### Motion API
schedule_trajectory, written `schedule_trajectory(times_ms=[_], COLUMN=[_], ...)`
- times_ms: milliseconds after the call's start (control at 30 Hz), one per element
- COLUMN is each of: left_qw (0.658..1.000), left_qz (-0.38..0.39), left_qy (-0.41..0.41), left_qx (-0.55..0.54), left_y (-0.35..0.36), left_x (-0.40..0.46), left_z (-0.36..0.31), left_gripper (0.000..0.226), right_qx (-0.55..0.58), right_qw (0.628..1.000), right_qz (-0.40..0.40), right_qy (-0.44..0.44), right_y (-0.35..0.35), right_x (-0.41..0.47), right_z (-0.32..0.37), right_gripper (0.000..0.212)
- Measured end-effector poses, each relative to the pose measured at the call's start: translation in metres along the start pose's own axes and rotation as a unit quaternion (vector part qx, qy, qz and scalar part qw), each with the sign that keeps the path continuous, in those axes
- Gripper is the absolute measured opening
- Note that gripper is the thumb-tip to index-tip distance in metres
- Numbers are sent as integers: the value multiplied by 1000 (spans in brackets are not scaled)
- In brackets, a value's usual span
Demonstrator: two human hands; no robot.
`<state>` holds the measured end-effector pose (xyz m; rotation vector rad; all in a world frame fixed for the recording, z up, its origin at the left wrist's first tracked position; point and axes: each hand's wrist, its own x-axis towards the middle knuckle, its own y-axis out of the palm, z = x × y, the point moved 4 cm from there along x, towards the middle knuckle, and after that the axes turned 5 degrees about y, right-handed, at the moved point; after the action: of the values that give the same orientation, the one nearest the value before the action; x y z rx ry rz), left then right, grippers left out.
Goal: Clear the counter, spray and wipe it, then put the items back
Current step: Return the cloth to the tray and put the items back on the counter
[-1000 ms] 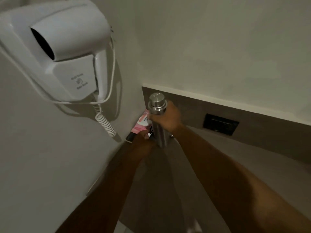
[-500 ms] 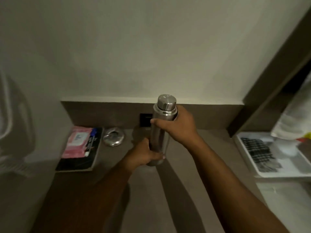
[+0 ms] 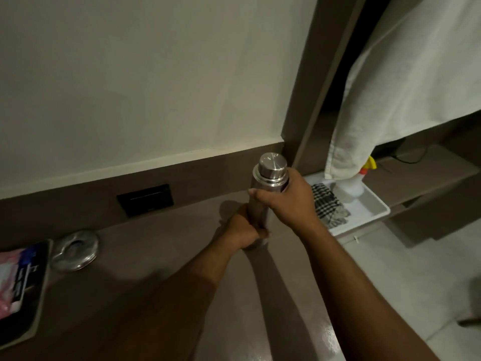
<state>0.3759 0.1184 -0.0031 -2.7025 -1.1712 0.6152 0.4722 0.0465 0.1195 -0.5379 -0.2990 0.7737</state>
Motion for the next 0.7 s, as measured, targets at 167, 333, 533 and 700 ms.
schedule_trajectory(times_ms=[167, 333, 533, 700], left_qw=[999, 999, 998, 993], left_qz=[7, 28, 43, -100], left_qy=[-32, -37, -33, -56], left_qx=[29, 18, 11, 11], left_y=[3, -3, -24, -106], left_x=[1, -5, -11, -49], left_z=[13, 24, 36, 93], left_gripper=[84, 84, 91, 58], right_qx=[10, 26, 106, 129], right_qw=[1000, 1000, 993, 969], right_qz=[5, 16, 8, -80], right_qy=[18, 3, 47, 194], right_y=[9, 25, 34, 83], right_x=[-3, -18, -43, -107], right_z=[-20, -22, -29, -55], right_gripper=[76, 75, 77, 82])
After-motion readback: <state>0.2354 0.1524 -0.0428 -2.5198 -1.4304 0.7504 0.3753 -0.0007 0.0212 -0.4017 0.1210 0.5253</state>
